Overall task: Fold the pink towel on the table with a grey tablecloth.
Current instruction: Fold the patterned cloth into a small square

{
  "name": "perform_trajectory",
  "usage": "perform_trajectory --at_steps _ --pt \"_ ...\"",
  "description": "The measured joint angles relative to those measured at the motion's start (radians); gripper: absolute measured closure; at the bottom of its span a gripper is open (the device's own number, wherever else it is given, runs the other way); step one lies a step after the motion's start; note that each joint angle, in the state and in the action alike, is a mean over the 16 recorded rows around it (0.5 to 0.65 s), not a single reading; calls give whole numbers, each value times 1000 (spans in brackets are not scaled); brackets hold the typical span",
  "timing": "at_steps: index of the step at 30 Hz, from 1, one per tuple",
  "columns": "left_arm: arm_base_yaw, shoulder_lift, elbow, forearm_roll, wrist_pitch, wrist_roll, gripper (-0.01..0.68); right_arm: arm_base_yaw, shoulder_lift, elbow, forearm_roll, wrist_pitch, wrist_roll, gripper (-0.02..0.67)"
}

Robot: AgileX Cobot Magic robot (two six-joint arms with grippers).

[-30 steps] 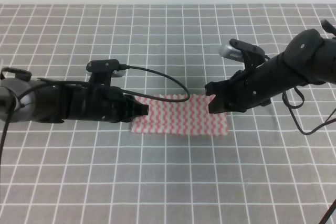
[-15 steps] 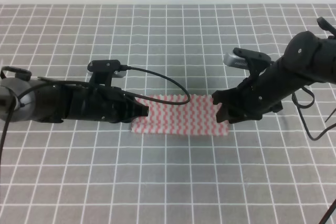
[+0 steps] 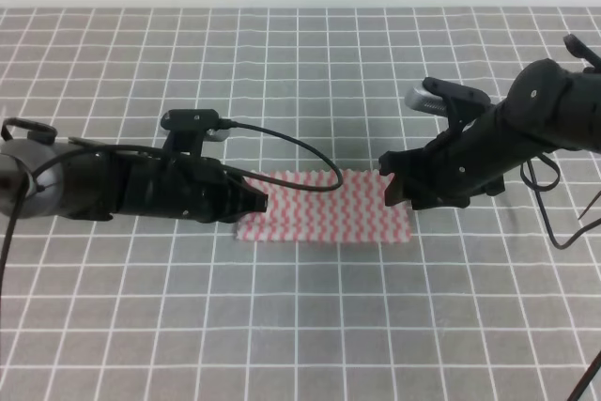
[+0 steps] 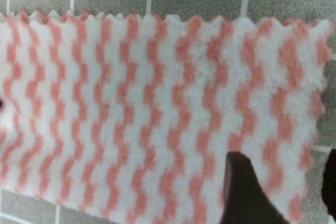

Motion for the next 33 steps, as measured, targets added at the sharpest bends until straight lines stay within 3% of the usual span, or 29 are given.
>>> perform_trajectory --at_steps 23,33 --pt "0 0 2 16 10 -1 673 -1 43 -1 62 8 -3 355" --pt "0 0 1 16 14 -1 673 -4 56 -4 85 25 -4 475"
